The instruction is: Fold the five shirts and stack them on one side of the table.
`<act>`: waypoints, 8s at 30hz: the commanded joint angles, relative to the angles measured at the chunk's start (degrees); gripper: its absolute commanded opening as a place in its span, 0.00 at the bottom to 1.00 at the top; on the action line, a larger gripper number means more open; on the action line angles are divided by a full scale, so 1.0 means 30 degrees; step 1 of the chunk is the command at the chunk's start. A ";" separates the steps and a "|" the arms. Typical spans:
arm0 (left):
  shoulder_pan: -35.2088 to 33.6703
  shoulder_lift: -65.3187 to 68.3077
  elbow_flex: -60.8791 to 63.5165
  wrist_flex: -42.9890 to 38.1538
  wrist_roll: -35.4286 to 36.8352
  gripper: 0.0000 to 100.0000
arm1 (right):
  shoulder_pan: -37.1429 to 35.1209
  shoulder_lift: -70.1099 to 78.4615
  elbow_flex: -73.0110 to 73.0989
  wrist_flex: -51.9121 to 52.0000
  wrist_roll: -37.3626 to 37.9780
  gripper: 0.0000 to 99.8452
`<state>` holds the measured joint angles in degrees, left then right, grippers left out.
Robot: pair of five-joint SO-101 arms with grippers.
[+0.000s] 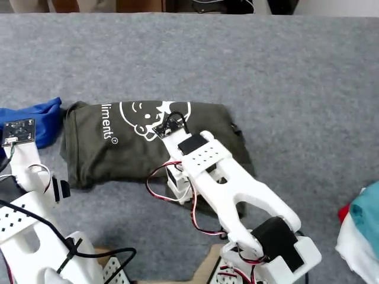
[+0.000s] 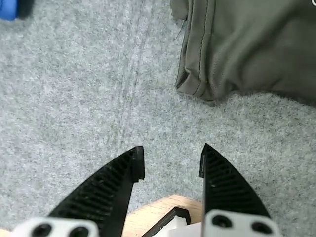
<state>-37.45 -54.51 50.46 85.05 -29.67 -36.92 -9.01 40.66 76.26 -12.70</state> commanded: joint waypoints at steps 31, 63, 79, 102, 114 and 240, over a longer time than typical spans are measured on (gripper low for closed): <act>0.0205 -0.0278 -0.0088 0.0615 -0.0147 0.19 | 0.2505 -0.1304 -0.2330 0.1289 0.4161 0.09; 0.0176 -0.0278 -0.0088 0.0645 -0.0059 0.19 | 0.2476 -0.1275 0.0161 -0.1612 -0.3692 0.11; 0.0176 -0.0278 -0.0088 0.0615 -0.0088 0.19 | 0.2447 -0.1304 0.1304 -0.2784 -0.3722 0.09; 0.0205 -0.0278 -0.0088 0.0615 -0.0147 0.19 | 0.1832 -0.2388 0.0366 -0.0440 -0.3282 0.01; 0.0205 -0.0278 -0.0117 0.0615 -0.0176 0.19 | -0.2330 -0.4791 -0.0601 0.1817 -0.2842 0.01; 0.1143 -0.0278 -0.0117 0.0557 -0.0469 0.19 | 0.6168 0.3853 -1.5780 0.5773 1.8960 0.35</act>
<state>-34.55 -54.51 50.46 86.46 -30.73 -19.60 2.77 -0.57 84.26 47.34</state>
